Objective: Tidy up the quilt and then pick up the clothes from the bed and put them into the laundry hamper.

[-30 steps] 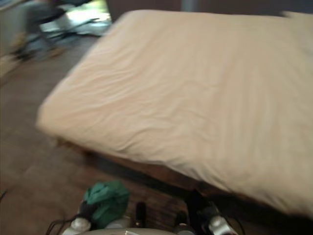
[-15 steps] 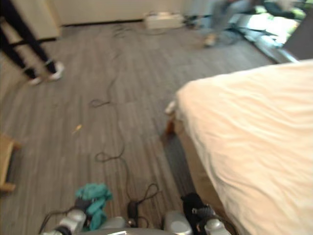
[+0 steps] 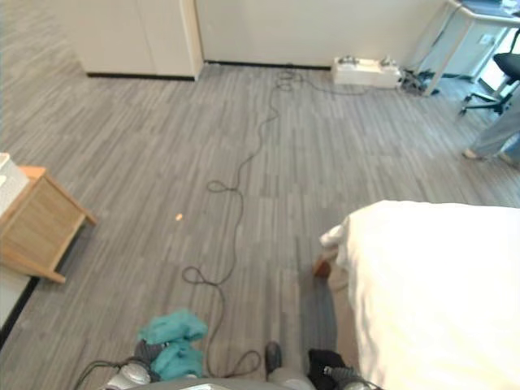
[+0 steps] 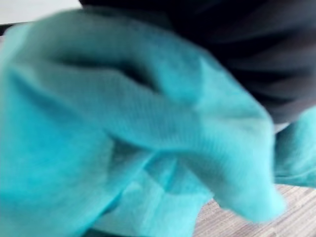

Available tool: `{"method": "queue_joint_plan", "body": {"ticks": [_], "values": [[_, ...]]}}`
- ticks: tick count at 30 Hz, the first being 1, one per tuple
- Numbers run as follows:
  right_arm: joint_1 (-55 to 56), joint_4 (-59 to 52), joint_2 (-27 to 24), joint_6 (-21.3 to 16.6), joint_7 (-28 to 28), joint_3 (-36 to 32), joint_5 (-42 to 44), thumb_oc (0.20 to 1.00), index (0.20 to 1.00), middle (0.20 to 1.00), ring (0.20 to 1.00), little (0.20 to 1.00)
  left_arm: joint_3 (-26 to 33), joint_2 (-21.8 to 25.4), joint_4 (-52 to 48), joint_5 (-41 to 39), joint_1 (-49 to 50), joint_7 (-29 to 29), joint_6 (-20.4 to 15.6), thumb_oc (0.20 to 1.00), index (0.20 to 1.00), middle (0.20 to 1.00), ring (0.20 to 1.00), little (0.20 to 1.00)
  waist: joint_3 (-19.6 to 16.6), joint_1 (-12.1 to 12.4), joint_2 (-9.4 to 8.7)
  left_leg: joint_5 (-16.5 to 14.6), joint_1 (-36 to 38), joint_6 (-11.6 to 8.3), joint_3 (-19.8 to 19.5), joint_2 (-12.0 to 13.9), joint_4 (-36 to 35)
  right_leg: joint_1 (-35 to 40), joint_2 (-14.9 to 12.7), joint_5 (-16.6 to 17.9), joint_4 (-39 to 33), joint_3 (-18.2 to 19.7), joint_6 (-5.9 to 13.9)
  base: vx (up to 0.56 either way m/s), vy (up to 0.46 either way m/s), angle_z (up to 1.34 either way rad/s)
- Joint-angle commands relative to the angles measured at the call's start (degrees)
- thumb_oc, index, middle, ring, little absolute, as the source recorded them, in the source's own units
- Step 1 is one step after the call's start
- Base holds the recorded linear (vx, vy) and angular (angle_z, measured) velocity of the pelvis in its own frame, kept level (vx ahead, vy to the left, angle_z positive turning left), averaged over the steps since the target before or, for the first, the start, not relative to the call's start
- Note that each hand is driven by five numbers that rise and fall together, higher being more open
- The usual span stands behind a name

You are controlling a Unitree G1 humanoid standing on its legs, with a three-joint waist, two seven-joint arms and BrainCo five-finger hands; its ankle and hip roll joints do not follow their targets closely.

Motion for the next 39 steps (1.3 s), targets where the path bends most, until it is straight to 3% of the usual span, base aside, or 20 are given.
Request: {"method": "queue_joint_plan", "body": {"ticks": [1,3,7,11,12,13,15,16,18,20,22,23,24,27,29,31,33,35,36,39], "values": [[-4.32,-3.43,-4.87,-0.54,-1.15,1.44,-2.44,0.200,0.200,0.200,0.200,0.200,1.05,-0.31,-1.20,0.12,-3.43,2.75,-0.23,0.200,0.200,0.200,0.200,0.200,6.52,2.34,0.26,4.40,-14.94,2.68,-2.53,-2.35,9.04,8.27,0.66,-13.28,1.84,-0.92,2.77,0.37,0.007,-0.48],[-3.61,-3.56,-5.04,-0.67,-0.96,1.36,-2.33,0.200,0.200,0.200,0.200,0.200,2.01,-0.39,-1.31,-0.28,-2.32,2.43,-0.54,0.200,0.200,0.200,0.200,0.200,5.64,3.85,0.78,2.12,-15.23,3.49,-1.36,-3.75,-0.44,10.05,0.65,-14.37,0.35,-0.24,3.61,0.45,0.074,-0.54],[-2.44,-2.23,-5.34,-1.05,-0.97,0.45,-2.38,0.200,0.200,0.200,0.200,0.200,2.46,-1.04,0.06,1.21,-0.19,1.59,-0.59,0.200,0.200,0.200,0.200,0.200,4.59,5.63,2.71,8.86,-15.93,1.75,3.20,-2.98,-24.91,14.55,1.37,-18.32,-0.44,-0.20,4.81,0.49,0.108,-0.10],[-2.15,0.17,-4.61,-0.85,-0.72,-0.72,-2.46,0.200,0.200,0.200,0.200,0.200,4.80,-0.94,2.29,1.67,1.69,1.30,0.18,0.200,0.200,0.200,0.200,0.200,3.35,6.10,1.77,8.22,-17.84,2.45,8.21,-1.42,-25.16,18.35,0.32,-20.58,-0.41,-0.54,6.08,0.58,0.144,-0.05],[-1.86,0.60,-4.15,-0.76,-0.72,-0.75,-2.74,0.200,0.200,0.200,0.200,0.200,5.11,-0.79,2.75,2.03,2.04,1.42,0.36,0.200,0.200,0.200,0.200,0.200,2.83,6.19,1.50,10.18,-17.09,2.91,8.93,-1.31,-25.16,18.91,0.23,-20.84,0.01,-0.38,6.20,0.72,0.139,-0.37],[-0.95,2.18,-2.86,-0.41,-0.28,-0.25,-4.24,0.200,0.200,0.200,0.200,0.200,5.93,0.28,3.38,2.42,2.28,1.04,0.57,0.200,0.200,0.200,0.200,0.200,1.50,7.00,-1.12,12.25,-15.38,4.57,8.70,-2.71,-25.14,18.85,-1.04,-20.44,4.94,-0.20,7.07,0.91,0.176,-0.32],[-0.52,3.07,-2.24,-0.30,-0.19,0.04,-4.80,0.200,0.200,0.200,0.200,0.200,5.64,1.50,3.37,3.29,2.08,0.71,0.90,0.200,0.200,0.200,0.200,0.200,1.30,8.19,-4.21,10.21,-13.70,6.09,7.72,-4.64,-24.05,16.45,-1.58,-12.61,15.73,0.10,10.70,0.74,0.155,0.10],[-0.50,2.98,-2.35,-0.14,0.07,-0.18,-4.93,0.200,0.200,0.200,0.200,0.200,5.40,2.09,3.06,4.00,1.94,0.46,1.18,0.200,0.200,0.200,0.200,0.200,1.73,8.29,-4.74,8.61,-11.58,6.86,7.81,-5.08,-23.82,14.31,-2.05,-7.97,22.29,-0.69,13.03,0.56,0.169,0.30],[-1.42,2.02,-2.48,-0.30,0.12,0.25,-5.07,0.200,0.200,0.200,0.200,0.200,5.16,2.84,2.24,3.64,1.07,1.02,1.44,0.200,0.200,0.200,0.200,0.200,3.02,7.39,-4.11,6.29,-6.98,7.91,7.15,-4.48,-23.88,7.98,-1.93,0.35,34.81,-1.39,14.51,0.57,0.169,0.29],[-2.95,1.39,-2.83,-0.28,-0.13,0.70,-5.25,0.200,0.200,0.200,0.200,0.200,3.90,3.41,1.11,3.23,-0.74,1.35,1.45,0.200,0.200,0.200,0.200,0.200,4.45,5.67,-2.09,4.13,-1.23,8.36,4.13,-3.39,-25.16,-1.09,0.23,-4.62,43.68,-3.69,11.73,0.65,0.143,0.61],[-3.37,0.75,-2.88,-0.27,-0.26,0.88,-4.89,0.200,0.200,0.200,0.200,0.200,2.73,3.39,0.06,3.34,-2.26,1.68,1.41,0.200,0.200,0.200,0.200,0.200,6.04,3.05,-0.64,2.91,2.53,7.77,0.95,-2.94,-25.16,-7.86,2.42,-9.87,41.35,-5.25,9.99,0.49,0.057,0.57],[-3.39,0.76,-2.89,-0.27,-0.26,0.88,-4.89,0.200,0.200,0.200,0.200,0.200,2.74,3.37,0.07,3.34,-2.28,1.68,1.41,0.200,0.200,0.200,0.200,0.200,5.98,2.96,-0.53,2.96,2.43,7.74,0.86,-2.82,-25.16,-7.86,2.52,-9.72,41.16,-5.37,9.95,0.62,-0.069,0.83],[-3.25,0.38,-3.11,-0.48,-0.63,0.57,-3.48,0.200,0.200,0.200,0.200,0.200,1.24,2.98,-0.39,3.82,-4.09,1.68,1.13,0.200,0.200,0.200,0.200,0.200,6.30,0.36,-0.32,0.97,5.32,6.40,-2.40,-3.24,-25.16,-9.17,3.45,-12.50,27.45,-4.51,8.63,0.66,-0.117,1.02],[-2.92,0.81,-3.71,-0.16,-1.04,-0.57,-1.77,0.200,0.200,0.200,0.200,0.200,-0.19,2.22,-0.41,4.02,-7.18,1.60,0.10,0.200,0.200,0.200,0.200,0.200,5.89,-2.41,0.59,-3.53,9.38,4.06,-6.15,-2.51,-25.16,-11.99,-1.80,-7.95,4.93,0.62,9.66,0.80,-0.194,1.56],[-1.84,0.39,-3.31,0.22,-0.60,-0.84,-1.47,0.200,0.200,0.200,0.200,0.200,-0.40,1.58,0.16,3.55,-7.41,1.69,-0.51,0.200,0.200,0.200,0.200,0.200,5.38,-4.03,1.59,-6.01,13.74,2.40,-8.35,-0.97,-25.16,-16.25,-4.27,-4.57,1.78,3.70,11.61,0.76,-0.289,1.05],[-0.62,0.43,-3.10,0.59,-0.17,-0.88,-1.81,0.200,0.200,0.200,0.200,0.200,-0.32,1.35,1.37,3.78,-6.42,1.68,-0.63,0.200,0.200,0.200,0.200,0.200,4.10,-4.74,1.33,-8.28,18.12,1.40,-10.13,0.55,-25.07,-15.70,-5.04,-4.08,3.78,3.49,12.19,0.76,-0.386,0.72],[-0.48,1.42,-3.61,1.17,0.21,-0.79,-3.77,0.200,0.200,0.200,0.200,0.200,0.64,1.30,2.37,4.25,-4.74,1.54,0.15,0.200,0.200,0.200,0.200,0.200,3.39,-4.98,0.95,-5.01,17.41,0.65,-10.80,2.38,-16.82,-13.93,-4.58,-2.88,6.77,4.24,11.36,0.70,-0.441,0.69],[-0.82,2.66,-3.82,1.27,0.67,1.00,-6.06,0.200,0.200,0.200,0.200,0.200,2.27,1.18,2.93,3.28,-3.22,1.49,0.23,0.200,0.200,0.200,0.200,0.200,3.76,-4.01,0.81,5.40,10.50,1.05,-10.29,4.57,0.38,-10.86,-3.50,-3.10,7.62,3.20,8.99,0.52,-0.551,0.65],[-0.72,2.67,-4.26,1.56,0.56,1.86,-6.95,0.200,0.200,0.200,0.200,0.200,2.92,1.78,2.76,2.85,-2.74,1.65,0.65,0.200,0.200,0.200,0.200,0.200,4.99,-2.60,-0.61,8.99,2.47,2.71,-11.10,4.70,12.04,-8.84,-3.93,-3.51,7.78,1.90,7.02,0.41,-0.649,0.19],[-4.07,1.51,-5.98,1.82,0.39,3.74,-8.11,0.200,0.200,0.200,0.200,0.200,3.41,2.06,3.27,2.09,-1.81,2.58,1.41,0.200,0.200,0.200,0.200,0.200,7.41,1.51,-2.27,5.20,-8.40,4.66,-7.86,2.71,23.70,-2.76,-3.95,-6.37,5.76,-0.26,4.54,0.43,-0.391,0.21]]}}
